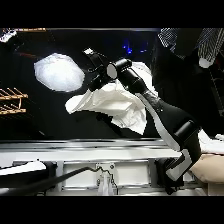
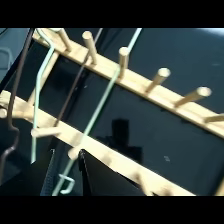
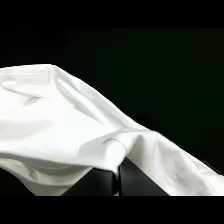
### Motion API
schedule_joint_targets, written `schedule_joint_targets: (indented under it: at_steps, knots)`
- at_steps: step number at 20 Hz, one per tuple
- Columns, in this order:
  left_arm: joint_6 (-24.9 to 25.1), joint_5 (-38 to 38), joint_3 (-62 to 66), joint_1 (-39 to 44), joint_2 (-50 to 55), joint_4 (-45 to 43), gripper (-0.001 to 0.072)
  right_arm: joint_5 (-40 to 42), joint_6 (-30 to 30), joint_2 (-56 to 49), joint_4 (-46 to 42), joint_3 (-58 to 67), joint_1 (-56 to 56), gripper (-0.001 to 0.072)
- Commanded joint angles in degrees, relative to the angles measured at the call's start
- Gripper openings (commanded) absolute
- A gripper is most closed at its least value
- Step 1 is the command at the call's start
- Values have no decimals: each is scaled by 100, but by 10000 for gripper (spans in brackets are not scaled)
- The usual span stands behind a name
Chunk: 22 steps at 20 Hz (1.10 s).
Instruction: Fold the clothes and pants, and hang the long-sleeved shirts on hangers.
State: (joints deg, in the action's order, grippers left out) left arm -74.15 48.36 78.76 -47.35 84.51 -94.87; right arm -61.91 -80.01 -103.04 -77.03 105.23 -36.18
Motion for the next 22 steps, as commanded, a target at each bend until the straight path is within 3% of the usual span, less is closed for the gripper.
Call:
schedule_joint_targets:
  at_steps: [1, 19, 22]
  knots:
    - [-15, 79, 352, 35, 439, -505, 172, -9, -2, -4, 33, 4, -7, 20]
    - [2, -256, 944, 35, 1451, -798, 168, -48, -2, -4, 201, 4, -7, 20]
    - [2, -431, 946, 35, 1541, -883, 129, -70, -2, -4, 208, 4, -7, 20]
